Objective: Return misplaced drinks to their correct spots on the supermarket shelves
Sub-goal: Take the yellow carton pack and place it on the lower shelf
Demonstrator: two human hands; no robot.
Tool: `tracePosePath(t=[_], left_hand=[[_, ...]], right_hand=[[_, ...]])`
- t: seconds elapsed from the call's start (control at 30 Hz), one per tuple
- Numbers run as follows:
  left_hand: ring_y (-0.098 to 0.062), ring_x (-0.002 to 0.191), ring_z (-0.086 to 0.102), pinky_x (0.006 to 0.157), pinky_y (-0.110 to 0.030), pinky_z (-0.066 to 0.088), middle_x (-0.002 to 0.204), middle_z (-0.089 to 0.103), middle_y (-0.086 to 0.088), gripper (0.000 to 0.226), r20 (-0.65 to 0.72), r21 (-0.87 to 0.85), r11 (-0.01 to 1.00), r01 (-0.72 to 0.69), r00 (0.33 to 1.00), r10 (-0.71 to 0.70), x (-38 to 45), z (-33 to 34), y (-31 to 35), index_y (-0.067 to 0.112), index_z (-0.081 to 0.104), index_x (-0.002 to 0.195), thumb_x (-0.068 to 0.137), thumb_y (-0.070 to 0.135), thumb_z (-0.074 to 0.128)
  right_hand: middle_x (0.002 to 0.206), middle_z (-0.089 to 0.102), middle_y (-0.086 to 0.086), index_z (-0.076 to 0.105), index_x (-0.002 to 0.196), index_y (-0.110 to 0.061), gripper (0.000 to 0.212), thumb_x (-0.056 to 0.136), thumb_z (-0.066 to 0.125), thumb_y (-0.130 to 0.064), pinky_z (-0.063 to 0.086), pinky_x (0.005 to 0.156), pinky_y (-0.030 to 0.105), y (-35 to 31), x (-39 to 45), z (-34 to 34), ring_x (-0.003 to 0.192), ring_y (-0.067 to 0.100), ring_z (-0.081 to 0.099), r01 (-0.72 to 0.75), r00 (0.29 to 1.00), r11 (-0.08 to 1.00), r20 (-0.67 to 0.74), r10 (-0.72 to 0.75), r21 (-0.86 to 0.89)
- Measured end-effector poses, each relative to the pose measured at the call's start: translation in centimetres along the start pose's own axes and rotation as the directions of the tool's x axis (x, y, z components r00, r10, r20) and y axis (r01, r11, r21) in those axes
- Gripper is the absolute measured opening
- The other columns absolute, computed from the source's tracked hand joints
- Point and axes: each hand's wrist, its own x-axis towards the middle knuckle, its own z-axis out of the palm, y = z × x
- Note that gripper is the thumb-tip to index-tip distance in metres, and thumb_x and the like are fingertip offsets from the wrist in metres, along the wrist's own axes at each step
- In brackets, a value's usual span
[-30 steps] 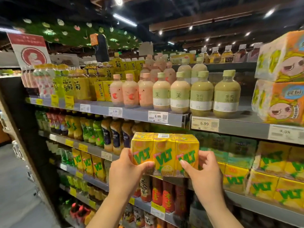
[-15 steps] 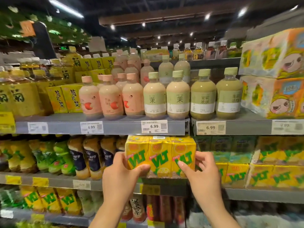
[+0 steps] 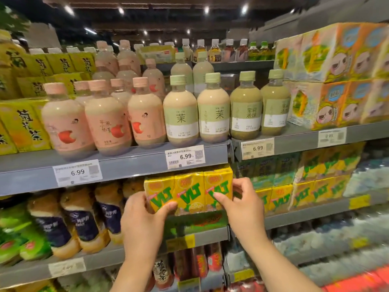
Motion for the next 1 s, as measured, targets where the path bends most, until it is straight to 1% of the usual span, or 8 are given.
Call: tracePosePath(t=[0.1, 0.27, 0.4, 0.47, 0.57, 0.7, 0.83, 1.0], left_hand=[[-0.016, 0.075, 0.049, 0.060, -0.033, 0.036, 0.081, 0.050, 0.004, 0.042, -0.010, 0.074, 0.996, -0.052, 0.999, 0.053, 0.7, 0.3, -0.1, 0.022, 0.058, 0.077, 0.063, 0.053, 0.082], [-0.035, 0.078, 0.058, 0.057, -0.036, 0.039, 0.080, 0.052, -0.006, 0.064, -0.002, 0.175, 0.983, -0.049, 0.999, 0.050, 1.7, 0.3, 0.9, 0.013, 0.041, 0.083, 0.062, 0.061, 0.079], [-0.042, 0.070, 0.062, 0.051, -0.040, 0.045, 0.078, 0.059, -0.017, 0.073, 0.001, 0.253, 0.955, -0.157, 0.987, 0.162, 2.1, 0.2, 0.9, 0.013, 0.035, 0.101, 0.065, 0.060, 0.077], [-0.038, 0.061, 0.058, 0.046, -0.036, 0.043, 0.070, 0.051, -0.010, 0.066, 0.037, 0.333, 0.914, -0.230, 0.972, 0.232, 2.1, 0.2, 0.8, 0.016, 0.038, 0.099, 0.068, 0.063, 0.072], [-0.035, 0.060, 0.056, 0.046, -0.032, 0.037, 0.067, 0.041, -0.002, 0.059, 0.066, 0.421, 0.879, -0.226, 0.974, 0.218, 2.4, 0.1, 1.2, 0.020, 0.036, 0.087, 0.071, 0.069, 0.065], [-0.035, 0.065, 0.058, 0.049, -0.035, 0.045, 0.070, 0.044, -0.003, 0.060, 0.077, 0.494, 0.849, -0.189, 0.982, 0.174, 2.1, 0.0, 2.3, 0.019, 0.039, 0.091, 0.072, 0.070, 0.063], [-0.039, 0.069, 0.059, 0.052, -0.038, 0.047, 0.077, 0.045, -0.007, 0.060, 0.056, 0.516, 0.844, -0.147, 0.989, 0.138, 1.1, 0.2, 3.2, 0.016, 0.038, 0.096, 0.073, 0.062, 0.071], [-0.047, 0.096, 0.050, 0.060, -0.052, 0.050, 0.114, 0.039, -0.023, 0.082, -0.096, 0.452, 0.890, -0.050, 0.990, 0.105, -1.7, 1.6, 4.9, 0.009, 0.038, 0.129, 0.069, 0.039, 0.084]], right_hand=[[0.094, 0.052, -0.022, 0.052, 0.103, -0.031, 0.041, 0.076, 0.082, -0.039, 0.048, 0.074, 0.021, -0.1, 0.3, 0.2, 0.088, 0.007, 0.056, 0.014, 0.999, 0.998, -0.044, -0.016, -0.053], [0.101, 0.047, -0.012, 0.056, 0.107, -0.024, 0.045, 0.076, 0.081, -0.045, 0.054, 0.077, 0.031, 0.1, 1.5, 1.1, 0.091, 0.009, 0.055, 0.052, 0.993, 0.986, -0.094, -0.067, -0.159], [0.102, 0.053, -0.009, 0.058, 0.105, -0.025, 0.053, 0.071, 0.073, -0.063, 0.046, 0.067, 0.031, 0.4, 1.5, 1.4, 0.097, 0.013, 0.053, 0.085, 0.968, 0.901, -0.180, -0.176, -0.425], [0.094, 0.055, -0.010, 0.055, 0.097, -0.028, 0.054, 0.069, 0.068, -0.071, 0.041, 0.060, 0.029, 0.6, 1.7, 1.2, 0.091, 0.014, 0.052, 0.078, 0.964, 0.880, -0.190, -0.187, -0.469], [0.074, 0.053, -0.014, 0.046, 0.082, -0.031, 0.049, 0.072, 0.054, -0.079, 0.029, 0.050, 0.027, 0.8, 2.4, 1.2, 0.070, 0.013, 0.050, 0.059, 0.983, 0.850, -0.120, -0.142, -0.524], [0.066, 0.052, -0.012, 0.047, 0.074, -0.030, 0.049, 0.078, 0.048, -0.079, 0.026, 0.046, 0.025, 1.0, 3.0, 0.7, 0.062, 0.013, 0.049, 0.086, 0.992, 0.795, -0.020, -0.123, -0.600], [0.076, 0.059, -0.013, 0.052, 0.080, -0.030, 0.043, 0.082, 0.053, -0.073, 0.041, 0.054, 0.027, 2.0, 3.3, -1.1, 0.073, 0.011, 0.057, 0.136, 0.990, 0.833, 0.108, -0.092, -0.537], [0.087, 0.054, -0.017, 0.055, 0.086, -0.034, 0.027, 0.085, 0.063, -0.060, 0.051, 0.064, 0.033, 3.9, 4.4, -5.7, 0.078, 0.007, 0.060, 0.206, 0.977, 0.905, 0.122, -0.172, -0.371]])
